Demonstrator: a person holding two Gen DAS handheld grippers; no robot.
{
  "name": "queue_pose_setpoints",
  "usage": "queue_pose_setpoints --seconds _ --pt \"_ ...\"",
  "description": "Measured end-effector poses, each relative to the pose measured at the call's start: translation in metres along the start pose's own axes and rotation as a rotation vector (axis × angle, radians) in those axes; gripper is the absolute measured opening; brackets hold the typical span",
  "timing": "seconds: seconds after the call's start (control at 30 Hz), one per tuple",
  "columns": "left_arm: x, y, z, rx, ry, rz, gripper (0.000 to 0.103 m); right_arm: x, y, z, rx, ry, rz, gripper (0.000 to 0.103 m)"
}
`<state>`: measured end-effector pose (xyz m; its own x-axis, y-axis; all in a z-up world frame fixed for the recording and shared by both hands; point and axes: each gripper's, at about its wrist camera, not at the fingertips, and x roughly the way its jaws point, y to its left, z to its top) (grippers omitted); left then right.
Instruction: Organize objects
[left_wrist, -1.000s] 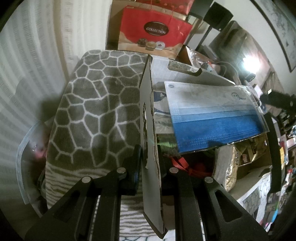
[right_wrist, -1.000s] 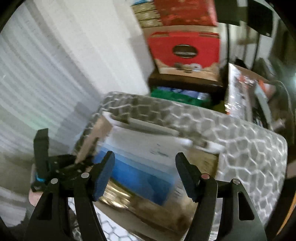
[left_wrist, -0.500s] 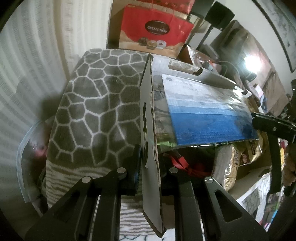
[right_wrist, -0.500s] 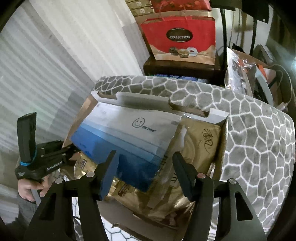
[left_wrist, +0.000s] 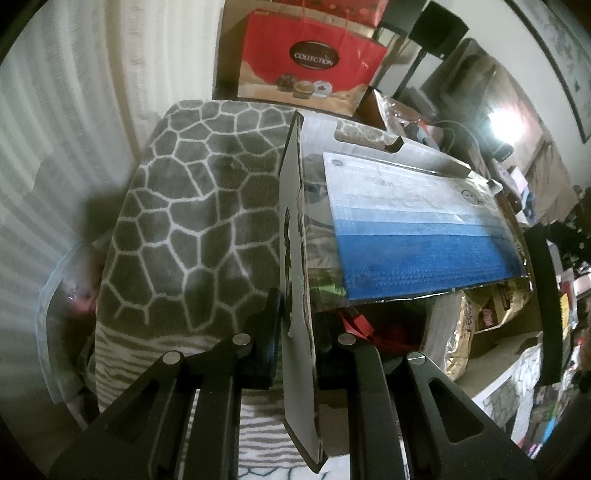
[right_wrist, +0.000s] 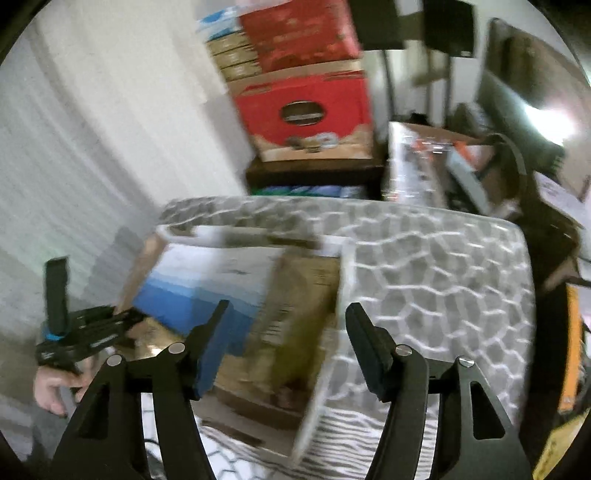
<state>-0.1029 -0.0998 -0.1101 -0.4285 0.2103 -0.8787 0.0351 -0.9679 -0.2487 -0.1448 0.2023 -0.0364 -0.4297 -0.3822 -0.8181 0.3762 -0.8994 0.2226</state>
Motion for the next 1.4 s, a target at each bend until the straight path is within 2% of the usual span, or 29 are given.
queue_pose_setpoints --seconds 0.07,0.17,0.23,0.37,0.47,0.63,1.07,1.23,1.3,1.33,1.37,1.4 --pt "0.0 0.0 0.001 0.0 0.0 0.0 0.012 0.002 -0.01 -0.004 0.027 0.013 -0.019 0.065" --pt "0.001 -0.001 0.001 0.001 0.0 0.002 0.012 0.011 -0.025 -0.016 0.064 0.048 -0.003 0.065" --pt "0.001 0.0 0.001 0.001 -0.001 0.003 0.012 0.017 -0.028 -0.023 0.078 0.064 0.011 0.059" --pt "0.002 0.0 0.003 0.0 -0.002 0.007 0.012 0.028 -0.031 -0.03 0.109 0.09 0.07 0.034" --pt "0.002 -0.002 0.002 0.006 -0.005 0.018 0.012 0.033 -0.03 -0.033 0.126 0.1 0.113 0.025" --pt "-0.001 -0.005 0.002 0.007 -0.01 0.029 0.012 0.033 -0.028 -0.038 0.132 0.096 0.129 0.025" --pt "0.007 -0.05 -0.002 0.088 0.003 -0.009 0.012 0.008 -0.061 -0.054 0.18 0.073 0.046 0.025" --pt "0.009 -0.053 -0.002 0.084 0.004 -0.009 0.012 0.005 -0.063 -0.059 0.169 0.065 0.034 0.025" --pt "0.008 -0.05 -0.003 0.06 0.013 -0.023 0.015 0.004 -0.06 -0.059 0.155 0.064 0.016 0.029" --pt "0.006 -0.05 -0.003 0.048 0.01 -0.023 0.023 0.002 -0.061 -0.06 0.16 0.059 0.017 0.032" --pt "0.003 -0.048 -0.004 0.039 0.001 -0.014 0.028 -0.001 -0.061 -0.06 0.165 0.048 0.014 0.045" --pt "-0.003 -0.048 -0.004 0.037 -0.016 -0.008 0.037 -0.006 -0.06 -0.061 0.166 0.029 -0.006 0.051"
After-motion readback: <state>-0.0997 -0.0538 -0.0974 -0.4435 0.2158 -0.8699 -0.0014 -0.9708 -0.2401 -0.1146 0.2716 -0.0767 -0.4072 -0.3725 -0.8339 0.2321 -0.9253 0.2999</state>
